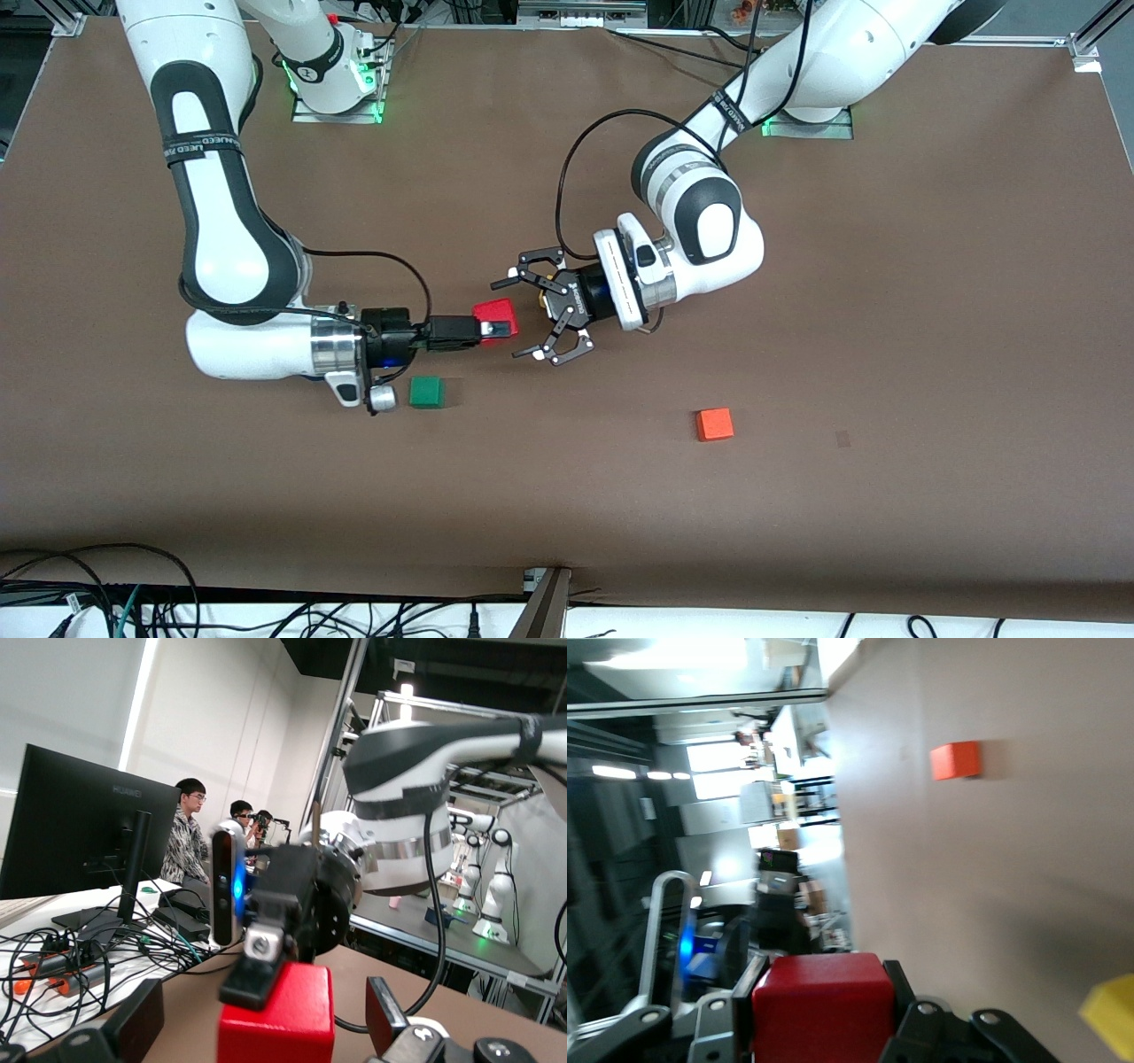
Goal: Pass red block to right arm, stack on blue
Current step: 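Grasp the red cube with the right gripper while the left gripper releases, then carry the red cube with the right gripper onto the blue cube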
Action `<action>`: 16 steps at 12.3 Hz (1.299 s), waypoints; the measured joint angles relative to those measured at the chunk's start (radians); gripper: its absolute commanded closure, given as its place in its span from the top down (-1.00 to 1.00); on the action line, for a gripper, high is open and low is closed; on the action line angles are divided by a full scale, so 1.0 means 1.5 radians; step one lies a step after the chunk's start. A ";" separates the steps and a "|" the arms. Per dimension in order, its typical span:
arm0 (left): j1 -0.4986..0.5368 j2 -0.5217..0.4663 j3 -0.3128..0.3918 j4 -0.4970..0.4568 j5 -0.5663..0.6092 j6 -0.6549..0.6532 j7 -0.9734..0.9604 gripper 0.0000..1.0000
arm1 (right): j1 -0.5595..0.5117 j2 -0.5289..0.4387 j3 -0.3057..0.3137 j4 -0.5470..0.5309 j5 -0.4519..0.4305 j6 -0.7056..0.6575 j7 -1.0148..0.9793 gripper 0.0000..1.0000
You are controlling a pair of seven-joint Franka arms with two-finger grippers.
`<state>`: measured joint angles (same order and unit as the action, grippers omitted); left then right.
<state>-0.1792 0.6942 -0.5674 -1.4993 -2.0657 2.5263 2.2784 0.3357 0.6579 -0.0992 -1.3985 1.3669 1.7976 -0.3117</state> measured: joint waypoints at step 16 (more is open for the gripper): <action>0.099 -0.030 0.007 -0.016 0.495 -0.018 -0.609 1.00 | 0.007 -0.050 -0.098 -0.202 -0.767 0.336 0.138 -1.00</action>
<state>-0.0312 0.6489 -0.5566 -1.5232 -1.3236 2.5000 1.3647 0.3456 0.5830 -0.2467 -1.7013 0.2167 2.3016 -0.1043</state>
